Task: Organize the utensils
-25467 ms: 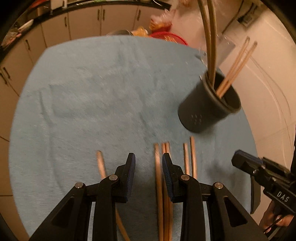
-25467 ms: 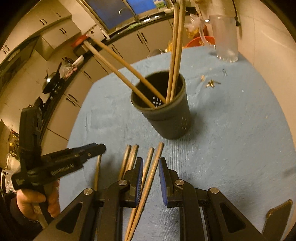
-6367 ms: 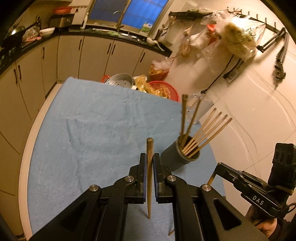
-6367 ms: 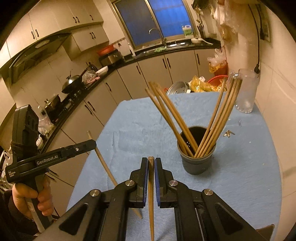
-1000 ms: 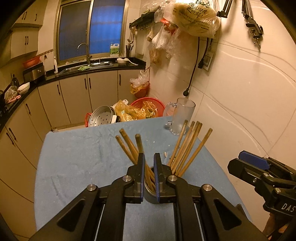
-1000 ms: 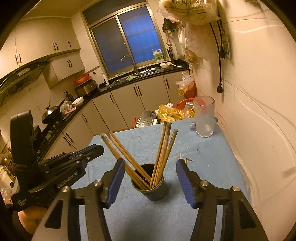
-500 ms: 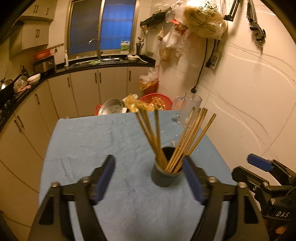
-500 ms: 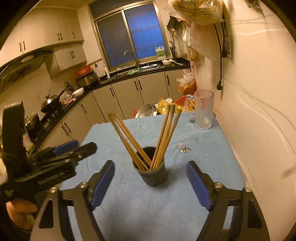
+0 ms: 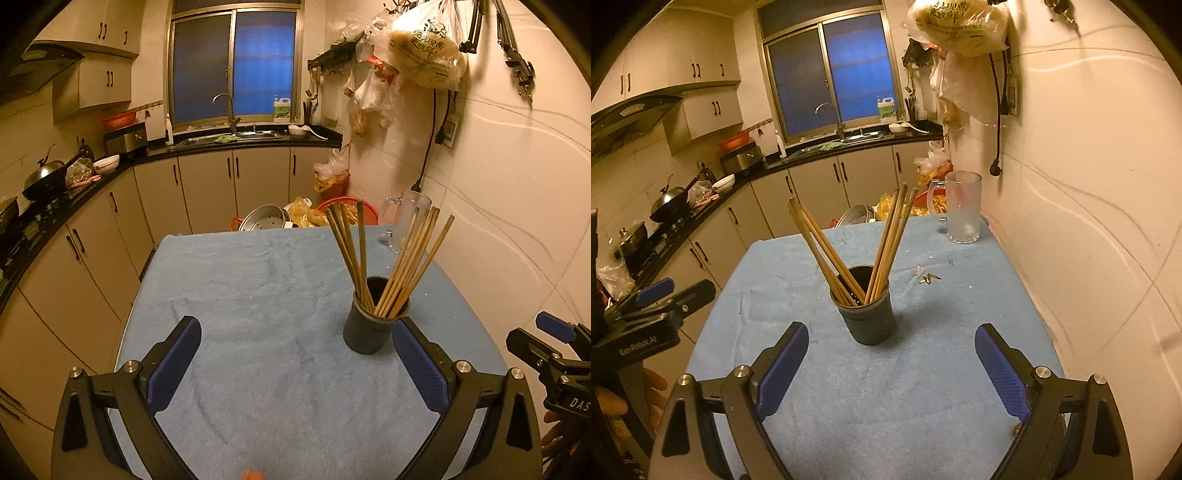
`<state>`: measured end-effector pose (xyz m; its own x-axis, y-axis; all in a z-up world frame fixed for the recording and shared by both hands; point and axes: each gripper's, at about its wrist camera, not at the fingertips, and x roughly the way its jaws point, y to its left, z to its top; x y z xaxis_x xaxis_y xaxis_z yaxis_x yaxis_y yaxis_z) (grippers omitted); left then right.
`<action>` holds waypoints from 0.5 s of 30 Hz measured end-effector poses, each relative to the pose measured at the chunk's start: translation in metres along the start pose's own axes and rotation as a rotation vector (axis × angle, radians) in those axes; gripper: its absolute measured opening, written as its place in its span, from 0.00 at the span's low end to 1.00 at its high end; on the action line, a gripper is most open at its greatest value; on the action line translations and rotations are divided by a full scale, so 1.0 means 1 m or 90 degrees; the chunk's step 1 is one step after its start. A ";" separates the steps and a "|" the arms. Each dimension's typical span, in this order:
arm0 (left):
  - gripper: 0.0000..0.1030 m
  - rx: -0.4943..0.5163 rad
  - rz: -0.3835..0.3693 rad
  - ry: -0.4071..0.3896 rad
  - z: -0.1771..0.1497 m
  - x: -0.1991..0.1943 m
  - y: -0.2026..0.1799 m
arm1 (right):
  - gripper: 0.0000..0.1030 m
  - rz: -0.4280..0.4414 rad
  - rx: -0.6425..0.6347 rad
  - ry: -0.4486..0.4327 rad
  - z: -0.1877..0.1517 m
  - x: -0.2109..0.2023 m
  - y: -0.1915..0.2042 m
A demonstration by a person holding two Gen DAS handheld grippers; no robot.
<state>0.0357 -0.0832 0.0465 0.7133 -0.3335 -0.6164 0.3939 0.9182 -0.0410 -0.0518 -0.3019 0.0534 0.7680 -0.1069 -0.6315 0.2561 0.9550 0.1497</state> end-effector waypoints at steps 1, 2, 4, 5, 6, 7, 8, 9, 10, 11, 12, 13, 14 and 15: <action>1.00 0.003 0.005 -0.002 -0.003 -0.003 0.000 | 0.90 0.000 -0.002 -0.002 -0.002 -0.003 0.000; 1.00 0.004 0.005 -0.005 -0.005 -0.005 0.001 | 0.91 0.000 -0.004 -0.005 -0.004 -0.006 0.002; 1.00 0.002 0.003 -0.013 -0.009 -0.011 0.002 | 0.91 0.000 -0.007 -0.012 -0.008 -0.010 0.004; 1.00 0.001 0.006 -0.015 -0.011 -0.013 0.003 | 0.91 -0.001 -0.009 -0.015 -0.011 -0.013 0.005; 1.00 0.001 0.008 -0.017 -0.012 -0.016 0.003 | 0.91 -0.002 -0.011 -0.017 -0.013 -0.015 0.007; 1.00 0.002 0.009 -0.019 -0.014 -0.018 0.003 | 0.91 -0.004 -0.015 -0.020 -0.015 -0.018 0.008; 1.00 0.004 0.015 -0.023 -0.015 -0.021 0.003 | 0.91 -0.006 -0.017 -0.022 -0.017 -0.020 0.009; 1.00 0.009 0.021 -0.028 -0.016 -0.025 0.002 | 0.91 -0.008 -0.018 -0.024 -0.019 -0.023 0.010; 1.00 0.013 0.025 -0.032 -0.016 -0.028 0.002 | 0.91 -0.008 -0.019 -0.027 -0.020 -0.025 0.011; 1.00 0.016 0.028 -0.038 -0.017 -0.031 0.002 | 0.92 -0.007 -0.019 -0.031 -0.022 -0.029 0.012; 1.00 0.019 0.031 -0.045 -0.018 -0.035 0.003 | 0.92 -0.007 -0.019 -0.035 -0.022 -0.031 0.013; 1.00 0.020 0.034 -0.050 -0.018 -0.038 0.004 | 0.92 -0.012 -0.020 -0.041 -0.023 -0.035 0.014; 1.00 0.021 0.039 -0.057 -0.018 -0.042 0.005 | 0.92 -0.015 -0.021 -0.045 -0.024 -0.037 0.015; 1.00 0.021 0.044 -0.062 -0.018 -0.046 0.006 | 0.92 -0.016 -0.021 -0.051 -0.024 -0.040 0.015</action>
<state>-0.0049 -0.0585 0.0600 0.7917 -0.2901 -0.5376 0.3593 0.9329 0.0257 -0.0929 -0.2762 0.0625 0.8066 -0.1517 -0.5713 0.2574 0.9602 0.1084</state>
